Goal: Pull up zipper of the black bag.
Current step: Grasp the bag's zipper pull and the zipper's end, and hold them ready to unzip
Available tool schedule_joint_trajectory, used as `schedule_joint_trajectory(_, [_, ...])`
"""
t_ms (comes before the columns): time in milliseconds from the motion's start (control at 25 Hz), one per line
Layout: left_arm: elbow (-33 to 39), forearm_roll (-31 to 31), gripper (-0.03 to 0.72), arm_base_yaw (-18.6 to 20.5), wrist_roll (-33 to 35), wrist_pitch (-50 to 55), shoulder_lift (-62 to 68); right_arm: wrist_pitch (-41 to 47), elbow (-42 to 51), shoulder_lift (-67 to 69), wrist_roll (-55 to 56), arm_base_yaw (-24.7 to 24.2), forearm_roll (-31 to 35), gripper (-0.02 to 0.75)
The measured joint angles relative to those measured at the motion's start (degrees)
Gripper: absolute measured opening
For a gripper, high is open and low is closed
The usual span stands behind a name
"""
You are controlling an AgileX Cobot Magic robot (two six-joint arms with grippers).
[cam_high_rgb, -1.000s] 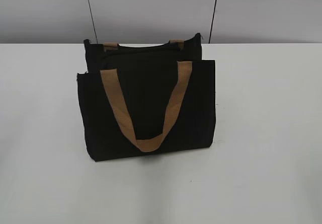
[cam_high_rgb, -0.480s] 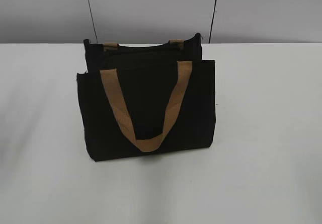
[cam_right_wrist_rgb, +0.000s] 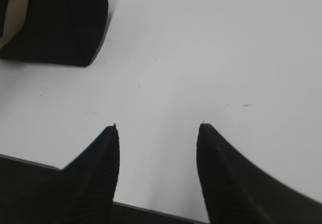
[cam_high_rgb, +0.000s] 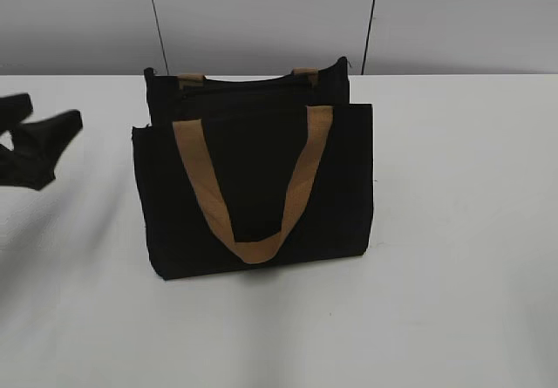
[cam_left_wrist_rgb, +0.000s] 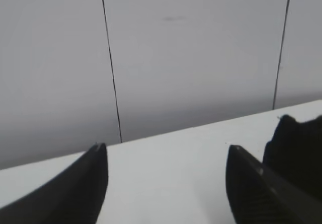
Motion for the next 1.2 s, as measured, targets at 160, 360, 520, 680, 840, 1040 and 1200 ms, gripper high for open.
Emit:
schedule_joint_trajectory(160, [0.0, 9.9, 0.547, 0.0, -1.4, -0.7, 5.6, 0.0, 0.0, 0.0, 0.0, 0.0, 0.0, 0.392])
schedule_joint_trajectory(360, [0.0, 19.2, 0.547, 0.0, -1.7, -1.6, 8.8, 0.0, 0.0, 0.0, 0.0, 0.0, 0.0, 0.392])
schedule_joint_trajectory(520, [-0.2, 21.7, 0.547, 0.0, -1.8, -1.6, 11.4, 0.0, 0.0, 0.0, 0.0, 0.0, 0.0, 0.392])
schedule_joint_trajectory(680, [-4.1, 23.5, 0.547, 0.0, -1.8, -1.5, 14.8, 0.0, 0.0, 0.0, 0.0, 0.0, 0.0, 0.392])
schedule_joint_trajectory(840, [-7.9, 27.1, 0.547, 0.0, -1.8, -1.5, 18.4, 0.0, 0.0, 0.0, 0.0, 0.0, 0.0, 0.392])
schedule_joint_trajectory(1040, [-10.4, 29.4, 0.547, -0.2, -2.1, -1.5, 20.8, 0.0, 0.0, 0.0, 0.0, 0.0, 0.0, 0.392])
schedule_joint_trajectory(1200, [-12.6, 29.4, 0.546, -2.4, -3.8, -1.3, 23.2, 0.0, 0.0, 0.0, 0.0, 0.0, 0.0, 0.392])
